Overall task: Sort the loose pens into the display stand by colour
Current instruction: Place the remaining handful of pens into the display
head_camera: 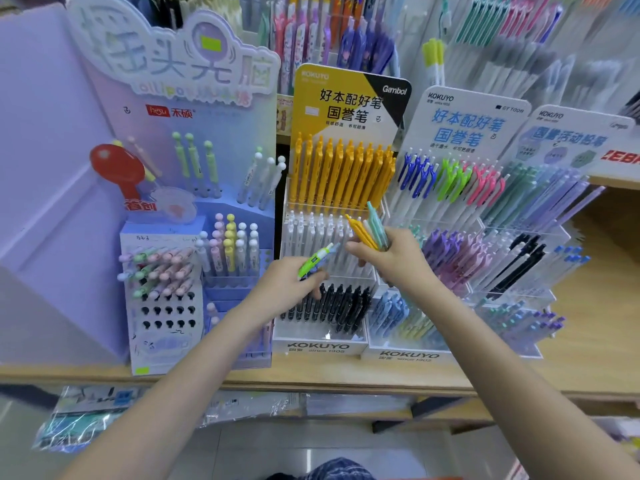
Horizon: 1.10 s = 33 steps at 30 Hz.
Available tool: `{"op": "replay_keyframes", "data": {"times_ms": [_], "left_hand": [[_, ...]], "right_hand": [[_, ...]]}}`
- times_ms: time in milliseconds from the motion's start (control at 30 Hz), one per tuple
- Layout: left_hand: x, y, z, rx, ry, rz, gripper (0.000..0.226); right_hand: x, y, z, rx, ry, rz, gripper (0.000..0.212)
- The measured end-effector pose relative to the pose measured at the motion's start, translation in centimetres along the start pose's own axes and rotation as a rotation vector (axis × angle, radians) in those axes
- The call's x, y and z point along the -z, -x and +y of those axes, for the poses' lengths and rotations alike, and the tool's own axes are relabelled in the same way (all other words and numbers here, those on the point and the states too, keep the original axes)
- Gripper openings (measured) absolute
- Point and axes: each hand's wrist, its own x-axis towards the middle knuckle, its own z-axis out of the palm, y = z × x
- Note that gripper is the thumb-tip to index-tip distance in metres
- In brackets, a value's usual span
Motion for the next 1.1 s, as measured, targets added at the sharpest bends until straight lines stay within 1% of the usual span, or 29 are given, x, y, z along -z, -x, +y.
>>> {"op": "replay_keyframes", "data": {"times_ms": [67, 167, 300, 400, 500, 533, 600, 667, 733, 800, 867, 933, 967, 1000, 1067, 1100], "left_hand": [[-0.2, 0.4, 1.0, -0.039, 0.011, -0.047, 0.018], [-0.3, 0.3, 1.9, -0.087, -0.062, -0.032, 0.021], [-0.7, 0.1, 2.9, -0.182, -0.200, -0.023, 0.020], [-1.1, -0.3, 4.0, -0.219, -0.246, -0.049, 0.019], [-1.4, -0.9, 5.2, -0.232, -0.036, -0.070, 0.015], [-1.5, -1.2, 5.7, -0.230, -0.010, -0.060, 0.013], [-2.1, -2.0, 6.5, -0.262, -0.114, -0.029, 0.013], [-3.2, -2.9, 8.0, -0.311, -0.222, -0.012, 0.017], [-4.4, -3.7, 9.5, -0.335, -0.233, -0.022, 0.019], [-5.2, -4.4, 10.5, -0.322, -0.151, -0.050, 0.016], [-5.5, -5.3, 11.2, -0.251, 0.101, -0.066, 0.010], [-5.6, -6.2, 11.9, -0.162, 0.369, -0.032, 0.009], [-5.8, -6.7, 12.3, -0.152, 0.413, 0.010, 0.007], [-6.1, -7.2, 12.7, -0.167, 0.409, 0.058, 0.006], [-6.9, -8.1, 13.6, -0.234, 0.364, 0.143, 0.012], [-7.3, -8.5, 14.1, -0.261, 0.347, 0.177, 0.015]], "right_hand": [[-0.1, 0.7, -0.3, -0.046, -0.166, -0.093, 0.015], [0.5, 0.8, -0.6, -0.084, -0.246, -0.063, 0.010], [0.8, 1.8, -0.2, -0.085, -0.275, 0.009, 0.016], [1.8, 2.1, 0.4, -0.146, -0.302, 0.070, 0.008], [4.4, 2.3, 1.4, -0.196, -0.331, 0.188, 0.006], [5.3, 2.4, 1.6, -0.201, -0.358, 0.219, 0.006], [6.5, 2.5, 1.8, -0.190, -0.400, 0.209, 0.011], [6.9, 2.3, 1.8, -0.168, -0.378, 0.169, 0.013], [7.3, 1.5, 1.8, -0.147, -0.324, 0.157, 0.013], [8.8, 0.4, 2.0, -0.146, -0.303, 0.166, 0.012], [11.5, -0.6, 2.4, -0.141, -0.339, 0.204, 0.012], [14.6, -1.6, 3.2, -0.153, -0.441, 0.229, 0.011], [15.9, -2.0, 3.7, -0.164, -0.497, 0.216, 0.010], [16.8, -2.4, 4.2, -0.172, -0.552, 0.189, 0.010], [17.8, -3.3, 5.0, -0.164, -0.647, 0.147, 0.012], [18.1, -3.7, 5.1, -0.149, -0.663, 0.158, 0.014]]}}
